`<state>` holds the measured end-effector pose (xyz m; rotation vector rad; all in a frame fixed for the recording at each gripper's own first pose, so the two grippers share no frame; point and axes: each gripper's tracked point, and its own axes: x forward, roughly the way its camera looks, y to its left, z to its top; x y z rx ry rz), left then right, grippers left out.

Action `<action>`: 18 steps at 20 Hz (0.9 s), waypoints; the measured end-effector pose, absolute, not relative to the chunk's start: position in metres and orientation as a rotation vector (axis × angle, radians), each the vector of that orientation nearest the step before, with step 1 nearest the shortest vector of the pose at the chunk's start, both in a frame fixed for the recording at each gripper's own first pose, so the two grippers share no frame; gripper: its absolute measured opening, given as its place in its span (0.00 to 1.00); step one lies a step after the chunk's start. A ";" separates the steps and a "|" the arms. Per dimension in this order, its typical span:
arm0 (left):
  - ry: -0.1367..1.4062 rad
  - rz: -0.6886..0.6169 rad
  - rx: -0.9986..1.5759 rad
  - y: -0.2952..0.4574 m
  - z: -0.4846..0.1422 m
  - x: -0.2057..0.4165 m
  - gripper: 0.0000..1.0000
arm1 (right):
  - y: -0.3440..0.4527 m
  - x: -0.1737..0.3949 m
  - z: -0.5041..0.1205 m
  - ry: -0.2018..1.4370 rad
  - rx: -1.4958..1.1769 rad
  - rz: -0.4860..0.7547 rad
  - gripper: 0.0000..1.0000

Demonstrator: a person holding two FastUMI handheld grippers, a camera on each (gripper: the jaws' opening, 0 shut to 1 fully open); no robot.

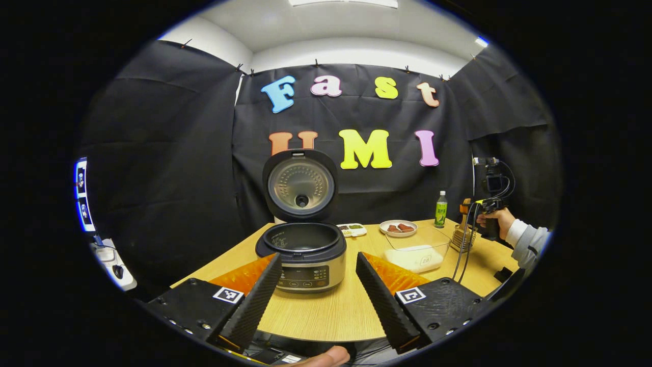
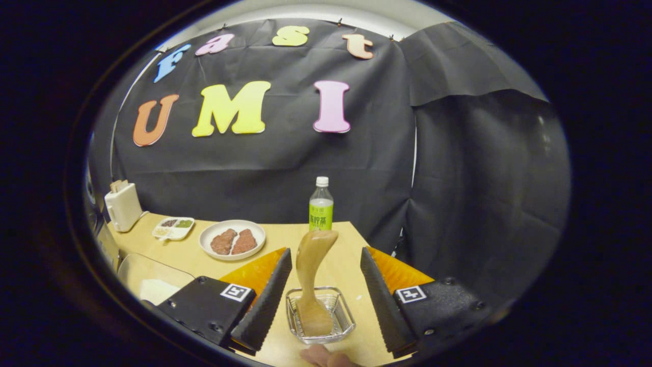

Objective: Close the left gripper, press the button to open the rice cooker; take a wooden spoon from the chopstick holder with the right hand, scoop a spoonful of rice and pour it into the rice cooker, then put the wooden spoon back into the chopstick holder.

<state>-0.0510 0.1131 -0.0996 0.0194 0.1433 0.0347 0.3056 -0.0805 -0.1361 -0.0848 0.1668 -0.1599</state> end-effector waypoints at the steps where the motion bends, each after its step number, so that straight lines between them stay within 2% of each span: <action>1: 0.144 0.032 0.022 0.110 -0.100 -0.047 0.93 | -0.076 0.299 -0.124 0.142 -0.078 -0.147 0.92; 4: 0.124 0.039 0.025 0.106 -0.098 -0.031 0.93 | -0.078 0.278 -0.098 0.080 -0.089 -0.159 1.00; 8: 0.145 0.033 -0.017 0.117 -0.095 0.005 0.95 | -0.073 0.240 -0.075 0.043 -0.041 -0.164 1.00; 10: 0.138 0.065 -0.017 0.136 -0.077 0.019 0.96 | -0.075 0.218 -0.069 0.017 -0.037 -0.189 1.00; 11: 0.124 0.080 -0.022 0.145 -0.065 0.026 0.90 | -0.074 0.206 -0.068 0.013 -0.031 -0.204 1.00; 13: 0.107 0.083 -0.046 0.159 -0.042 0.042 1.00 | -0.067 0.184 -0.072 0.017 -0.017 -0.206 1.00; 14: 0.098 0.084 -0.054 0.167 -0.029 0.047 0.96 | -0.061 0.174 -0.074 0.020 -0.007 -0.193 1.00; 16: 0.075 0.096 -0.064 0.182 -0.002 0.064 0.96 | -0.050 0.158 -0.081 0.023 0.007 -0.167 1.00; 17: 0.064 0.103 -0.065 0.189 0.011 0.073 0.89 | -0.046 0.150 -0.085 0.024 0.004 -0.160 1.00; 18: 0.043 0.102 -0.056 0.193 0.025 0.084 0.97 | -0.043 0.144 -0.091 0.032 0.001 -0.156 1.00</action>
